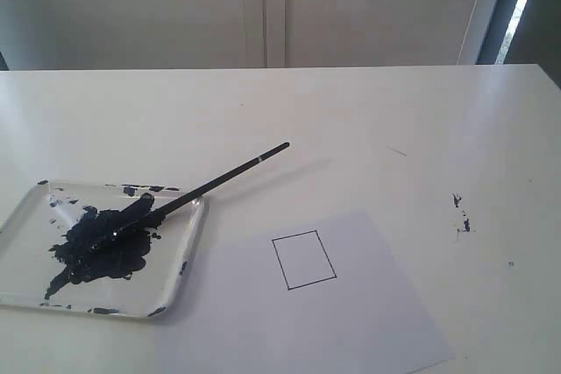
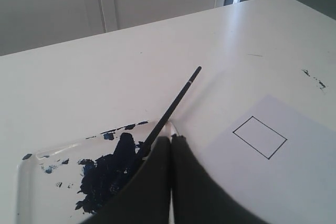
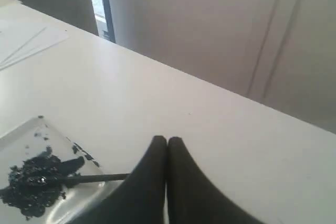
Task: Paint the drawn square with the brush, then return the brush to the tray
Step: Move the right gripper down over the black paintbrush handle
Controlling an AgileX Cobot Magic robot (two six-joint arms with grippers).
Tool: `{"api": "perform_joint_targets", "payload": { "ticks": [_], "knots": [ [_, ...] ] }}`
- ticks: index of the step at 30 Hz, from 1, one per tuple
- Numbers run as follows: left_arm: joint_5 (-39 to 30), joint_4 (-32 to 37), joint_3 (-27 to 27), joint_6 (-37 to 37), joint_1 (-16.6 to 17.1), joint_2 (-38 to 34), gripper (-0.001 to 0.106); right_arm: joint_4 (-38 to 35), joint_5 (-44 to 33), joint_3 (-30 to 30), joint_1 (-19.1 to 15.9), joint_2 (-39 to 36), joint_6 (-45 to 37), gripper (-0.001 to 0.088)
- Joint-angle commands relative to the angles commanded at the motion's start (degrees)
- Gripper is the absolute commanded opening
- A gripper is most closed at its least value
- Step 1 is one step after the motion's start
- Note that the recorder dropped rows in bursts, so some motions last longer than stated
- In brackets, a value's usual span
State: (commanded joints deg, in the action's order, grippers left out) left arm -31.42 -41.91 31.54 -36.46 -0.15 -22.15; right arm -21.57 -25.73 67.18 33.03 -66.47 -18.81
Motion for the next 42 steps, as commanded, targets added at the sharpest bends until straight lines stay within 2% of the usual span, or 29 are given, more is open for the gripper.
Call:
{"api": "perform_joint_targets", "payload": {
  "ticks": [2,5,10,16,22,29,36,39,42],
  "knots": [
    [0.00,0.00,0.00,0.00,0.00,0.00,0.000,4.14,-1.01,0.00,0.00,-0.42,-3.06,0.0000],
    [0.00,0.00,0.00,0.00,0.00,0.00,0.000,9.90,-2.96,-0.78,0.00,-3.45,-3.06,0.0000],
    [-0.11,0.00,0.00,0.00,0.00,0.00,0.000,10.38,-2.21,-1.67,0.00,-10.59,-6.93,0.0000],
    [-0.11,0.00,0.00,0.00,0.00,0.00,0.000,9.75,-0.07,-1.67,0.00,-17.60,-24.07,0.0000],
    [-0.11,0.00,0.00,0.00,0.00,0.00,0.000,9.75,1.82,0.01,0.10,-24.44,-33.82,0.0000],
    [-0.11,0.00,0.00,0.00,0.00,0.00,0.000,9.46,1.60,6.69,0.10,-29.52,-35.02,0.0000],
    [-0.11,0.00,0.00,0.00,0.00,0.00,0.000,1.41,1.61,14.12,1.97,-36.74,-35.00,0.0000],
    [-0.11,0.00,0.00,0.00,0.00,0.00,0.000,-5.06,1.74,16.93,3.61,-40.23,-35.00,0.0000],
    [-0.11,0.00,0.00,0.00,0.00,0.00,0.000,-7.28,3.06,19.49,5.27,-43.79,-33.01,0.0000]
  ]
}}
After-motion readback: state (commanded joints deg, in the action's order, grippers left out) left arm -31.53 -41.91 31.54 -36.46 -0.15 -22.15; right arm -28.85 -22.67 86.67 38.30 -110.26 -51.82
